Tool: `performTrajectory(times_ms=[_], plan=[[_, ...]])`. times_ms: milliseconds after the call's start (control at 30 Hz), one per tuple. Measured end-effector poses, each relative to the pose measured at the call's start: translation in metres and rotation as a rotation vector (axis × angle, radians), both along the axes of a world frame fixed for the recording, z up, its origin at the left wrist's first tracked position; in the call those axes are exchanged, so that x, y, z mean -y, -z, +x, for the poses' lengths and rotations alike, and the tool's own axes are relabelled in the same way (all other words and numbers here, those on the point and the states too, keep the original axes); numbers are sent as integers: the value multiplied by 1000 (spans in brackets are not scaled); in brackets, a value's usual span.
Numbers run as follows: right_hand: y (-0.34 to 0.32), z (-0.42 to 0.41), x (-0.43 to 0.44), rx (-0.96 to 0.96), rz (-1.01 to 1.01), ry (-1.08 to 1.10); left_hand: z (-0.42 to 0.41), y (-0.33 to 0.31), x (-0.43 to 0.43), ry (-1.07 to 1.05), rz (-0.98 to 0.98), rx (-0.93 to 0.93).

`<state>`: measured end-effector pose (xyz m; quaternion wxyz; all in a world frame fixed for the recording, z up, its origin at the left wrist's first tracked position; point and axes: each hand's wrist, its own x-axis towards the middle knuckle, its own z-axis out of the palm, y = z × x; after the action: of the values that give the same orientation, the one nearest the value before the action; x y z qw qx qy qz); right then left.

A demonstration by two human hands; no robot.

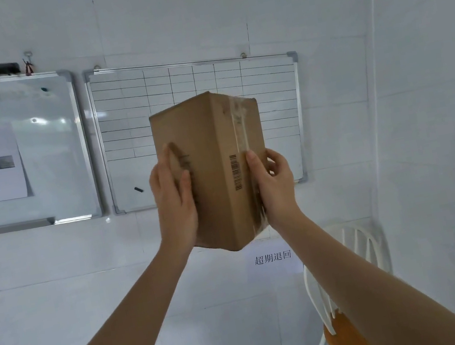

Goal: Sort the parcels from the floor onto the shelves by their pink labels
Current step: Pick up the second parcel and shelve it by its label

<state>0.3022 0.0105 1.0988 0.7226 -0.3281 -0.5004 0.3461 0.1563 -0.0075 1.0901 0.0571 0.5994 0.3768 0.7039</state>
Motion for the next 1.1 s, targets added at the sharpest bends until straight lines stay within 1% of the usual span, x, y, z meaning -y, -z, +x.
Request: performTrajectory(times_ms=[33,100,167,267,333,367,433,500,567,700,767,833,967,1100], plan=[[0,-3,2,-2,18,37,6,2,0,-27,-20,-16],[-1,-6,4,-32,28,97,22,3,2,-62,-139,-46],[-1,-7,4,-52,35,137,35,5,3,-34,-231,-94],[1,-5,3,-27,48,209,40,8,0,105,-233,-58],[2,0,5,6,47,185,36,9,1,181,-216,5],[2,4,8,56,54,167,33,8,3,215,-204,44],[0,12,12,222,95,166,26,4,6,258,-198,101],[-4,18,15,399,136,198,20,0,8,254,-212,119],[-6,23,17,533,157,230,18,-4,10,261,-230,134],[-12,31,22,711,157,219,17,-8,13,281,-239,145],[-14,35,24,760,162,203,14,-9,14,288,-241,148],[-14,35,28,705,194,162,12,-9,15,314,-247,153],[-9,27,34,434,256,-58,16,-11,20,372,-247,183],[-2,19,36,305,294,-130,16,-13,24,320,-226,192]])
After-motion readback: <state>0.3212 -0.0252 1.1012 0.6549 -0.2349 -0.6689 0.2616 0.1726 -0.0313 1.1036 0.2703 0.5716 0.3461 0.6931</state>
